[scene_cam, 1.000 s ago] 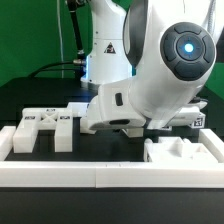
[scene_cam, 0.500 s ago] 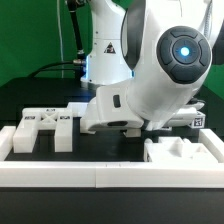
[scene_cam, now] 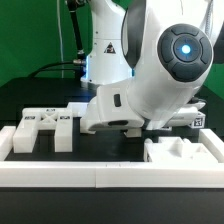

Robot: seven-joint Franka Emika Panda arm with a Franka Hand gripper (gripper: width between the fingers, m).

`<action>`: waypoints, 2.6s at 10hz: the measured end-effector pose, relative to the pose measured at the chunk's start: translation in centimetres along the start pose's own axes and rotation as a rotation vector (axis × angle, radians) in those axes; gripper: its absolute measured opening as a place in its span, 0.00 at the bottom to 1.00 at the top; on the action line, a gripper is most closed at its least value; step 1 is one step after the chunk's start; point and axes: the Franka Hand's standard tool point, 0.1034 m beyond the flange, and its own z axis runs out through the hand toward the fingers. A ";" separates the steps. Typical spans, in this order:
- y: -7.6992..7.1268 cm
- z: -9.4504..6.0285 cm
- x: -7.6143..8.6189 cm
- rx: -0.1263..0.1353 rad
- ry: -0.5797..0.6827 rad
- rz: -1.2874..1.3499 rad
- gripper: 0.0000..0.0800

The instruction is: Assemble chair

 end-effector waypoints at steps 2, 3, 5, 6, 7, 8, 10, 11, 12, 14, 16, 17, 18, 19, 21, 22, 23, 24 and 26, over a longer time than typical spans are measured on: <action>-0.8 -2.6 -0.9 -0.004 0.004 0.016 0.36; -0.8 -3.6 -1.3 -0.005 0.013 0.017 0.36; -0.8 -4.5 -1.5 -0.007 0.050 0.016 0.36; -0.8 -4.6 -1.0 -0.008 0.075 0.015 0.36; -0.7 -5.4 -0.1 -0.014 0.186 0.015 0.36; -0.7 -5.6 -0.6 -0.016 0.240 0.015 0.36; -0.6 -8.5 -0.6 -0.021 0.350 0.014 0.36; -0.7 -9.7 -0.9 -0.023 0.406 0.014 0.36; -0.9 -11.0 -1.1 -0.026 0.452 0.013 0.36; -0.8 -11.8 -0.5 -0.035 0.614 0.012 0.36; -0.7 -12.1 -0.2 -0.042 0.735 0.012 0.36; -0.8 -12.5 0.0 -0.047 0.807 0.013 0.36; -1.3 -13.0 -0.5 -0.050 0.834 0.007 0.36; -1.7 -14.4 -0.4 -0.055 0.911 0.003 0.36; -2.9 -15.9 -0.7 -0.047 0.994 0.018 0.36; -3.6 -16.7 -0.6 -0.043 1.029 0.023 0.36; -3.5 -16.6 -0.4 -0.049 1.044 0.015 0.36; -3.4 -16.5 -0.4 -0.049 1.040 0.016 0.36; -3.6 -16.6 -0.5 -0.048 1.040 0.014 0.36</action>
Offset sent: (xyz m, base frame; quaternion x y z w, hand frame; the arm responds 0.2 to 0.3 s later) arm 0.0141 0.0008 0.0411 -0.0141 0.0625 0.0114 0.9979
